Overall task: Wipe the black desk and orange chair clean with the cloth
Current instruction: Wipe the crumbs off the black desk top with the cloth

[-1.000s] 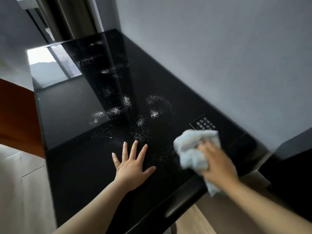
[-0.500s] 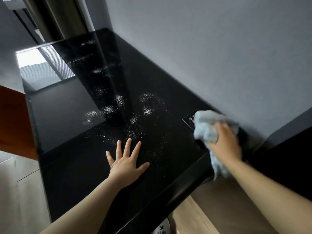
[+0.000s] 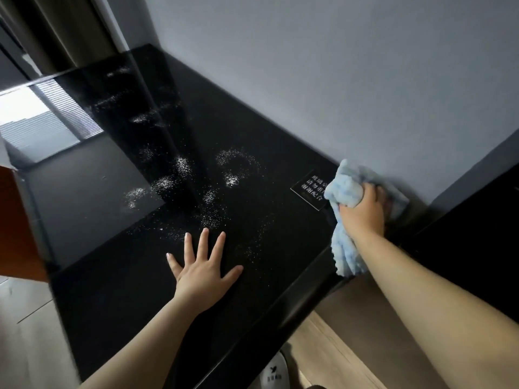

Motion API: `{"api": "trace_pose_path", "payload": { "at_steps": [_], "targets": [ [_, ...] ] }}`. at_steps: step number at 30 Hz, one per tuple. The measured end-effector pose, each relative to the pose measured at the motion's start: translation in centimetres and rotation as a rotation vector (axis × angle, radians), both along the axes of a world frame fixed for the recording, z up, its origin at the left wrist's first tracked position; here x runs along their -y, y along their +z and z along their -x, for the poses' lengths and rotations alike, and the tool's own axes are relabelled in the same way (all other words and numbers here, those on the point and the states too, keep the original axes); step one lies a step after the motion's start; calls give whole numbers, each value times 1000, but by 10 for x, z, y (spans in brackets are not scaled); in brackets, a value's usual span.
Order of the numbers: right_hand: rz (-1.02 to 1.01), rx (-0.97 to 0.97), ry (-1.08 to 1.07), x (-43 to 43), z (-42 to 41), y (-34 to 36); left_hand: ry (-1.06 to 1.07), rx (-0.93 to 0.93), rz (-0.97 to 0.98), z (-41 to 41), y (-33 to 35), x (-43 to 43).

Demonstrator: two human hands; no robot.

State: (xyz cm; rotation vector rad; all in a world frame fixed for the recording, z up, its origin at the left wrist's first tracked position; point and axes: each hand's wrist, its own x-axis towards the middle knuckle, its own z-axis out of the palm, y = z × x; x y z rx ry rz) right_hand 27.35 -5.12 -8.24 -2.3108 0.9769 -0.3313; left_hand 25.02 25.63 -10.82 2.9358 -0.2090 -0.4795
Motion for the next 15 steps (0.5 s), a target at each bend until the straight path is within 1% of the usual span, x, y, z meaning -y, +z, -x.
{"api": "trace_pose_path", "payload": {
  "at_steps": [2, 4, 6, 8, 9, 10, 11, 13, 15],
  "targets": [
    [9, -13, -11, 5, -3, 4, -8, -3, 1, -1, 0, 0],
    [69, 6, 49, -16, 22, -2, -19, -7, 2, -1, -2, -1],
    [163, 54, 218, -53, 64, -14, -26, 2, 1, -1, -4, -2],
    [210, 84, 461, -86, 106, -23, -41, 16, -2, 0, -7, -2],
    [238, 95, 569, -89, 114, -22, -48, 21, 1, 0, -7, -2],
    [251, 101, 625, -84, 110, -15, -56, 19, 7, 0, -7, -2],
    [251, 80, 611, -77, 99, -6, -65, 13, 13, 0, -6, -2],
    [253, 53, 475, -62, 71, 11, -95, 8, 15, 1, -4, -7],
    [245, 15, 333, -63, 53, 22, -164, 45, 5, 6, -2, -19]
  ]
}}
